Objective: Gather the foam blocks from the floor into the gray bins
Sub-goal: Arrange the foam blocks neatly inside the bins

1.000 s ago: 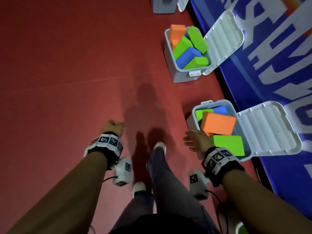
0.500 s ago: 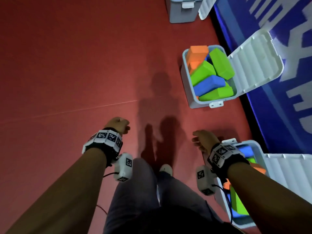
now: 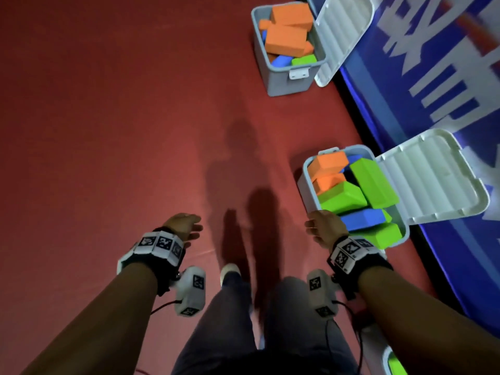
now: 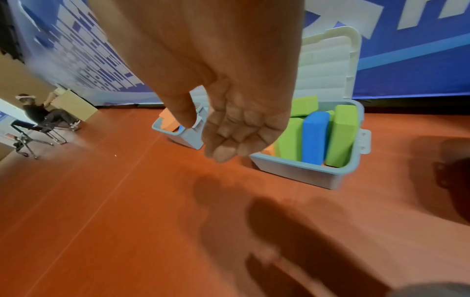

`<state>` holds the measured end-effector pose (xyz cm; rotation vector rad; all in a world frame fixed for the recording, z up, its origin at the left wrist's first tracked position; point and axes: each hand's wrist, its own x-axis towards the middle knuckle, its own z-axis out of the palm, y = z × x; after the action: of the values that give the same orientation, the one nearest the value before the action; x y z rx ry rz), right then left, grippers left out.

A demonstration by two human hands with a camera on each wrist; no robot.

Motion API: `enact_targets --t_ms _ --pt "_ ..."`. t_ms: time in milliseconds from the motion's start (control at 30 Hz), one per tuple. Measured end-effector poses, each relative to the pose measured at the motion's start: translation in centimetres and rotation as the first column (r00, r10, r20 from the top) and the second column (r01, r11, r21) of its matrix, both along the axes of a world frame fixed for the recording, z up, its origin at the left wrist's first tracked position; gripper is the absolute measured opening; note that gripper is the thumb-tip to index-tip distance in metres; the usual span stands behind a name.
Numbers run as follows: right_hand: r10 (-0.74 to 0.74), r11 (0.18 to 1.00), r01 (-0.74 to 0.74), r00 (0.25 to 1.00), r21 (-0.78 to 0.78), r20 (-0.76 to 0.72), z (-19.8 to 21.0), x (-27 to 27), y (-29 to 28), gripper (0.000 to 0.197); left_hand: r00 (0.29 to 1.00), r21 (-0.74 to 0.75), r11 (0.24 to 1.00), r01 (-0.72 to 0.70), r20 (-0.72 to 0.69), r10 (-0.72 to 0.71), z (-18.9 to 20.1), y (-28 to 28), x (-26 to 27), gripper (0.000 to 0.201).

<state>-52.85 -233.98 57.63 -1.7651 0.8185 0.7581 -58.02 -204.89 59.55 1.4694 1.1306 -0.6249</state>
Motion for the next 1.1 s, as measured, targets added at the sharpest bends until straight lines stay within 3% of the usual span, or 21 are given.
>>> enact_targets --t_ms 133,267,433,533,667,867,1033,1100 --pt "-0.011 0.999 0.012 1.0 0.038 -0.012 1.2 10.5 3.0 0.018 0.975 0.093 0.995 0.021 0.219 -0.041 1.4 2.6 16.1 0.018" --pt "-0.07 0.995 0.073 0.996 0.066 -0.048 1.1 21.0 4.4 0.022 0.927 0.0 0.994 -0.109 0.362 0.101 2.6 2.9 29.8 0.019" --pt "-0.215 0.975 0.217 0.976 0.057 -0.036 -0.2 33.8 6.1 0.021 0.906 -0.082 0.953 -0.291 0.297 0.302 2.7 6.3 40.8 0.025" --pt "-0.275 0.961 0.276 0.961 0.012 -0.039 0.7 41.3 8.1 0.02 0.918 0.002 0.952 -0.307 0.265 0.296 3.1 10.6 47.5 0.026" --pt "-0.245 0.969 0.245 0.969 0.006 -0.039 1.3 51.7 11.0 0.013 0.909 0.034 0.944 -0.329 0.283 0.307 3.5 15.2 57.1 0.024" --pt "-0.339 0.941 0.339 0.939 0.013 0.05 -1.8 65.1 16.8 0.009 0.941 0.093 0.972 -0.215 0.287 0.181 0.9 20.9 74.0 0.023" --pt "-0.503 0.862 0.497 0.862 -0.098 -0.063 -5.6 71.2 21.3 0.014 0.976 0.062 0.992 0.111 0.182 -0.12 -1.6 25.3 86.7 0.023" --pt "-0.457 0.883 0.442 0.886 -0.157 -0.078 -7.1 74.1 22.7 0.026 0.958 0.097 0.963 0.252 0.116 -0.262 -2.3 26.7 92.1 0.025"
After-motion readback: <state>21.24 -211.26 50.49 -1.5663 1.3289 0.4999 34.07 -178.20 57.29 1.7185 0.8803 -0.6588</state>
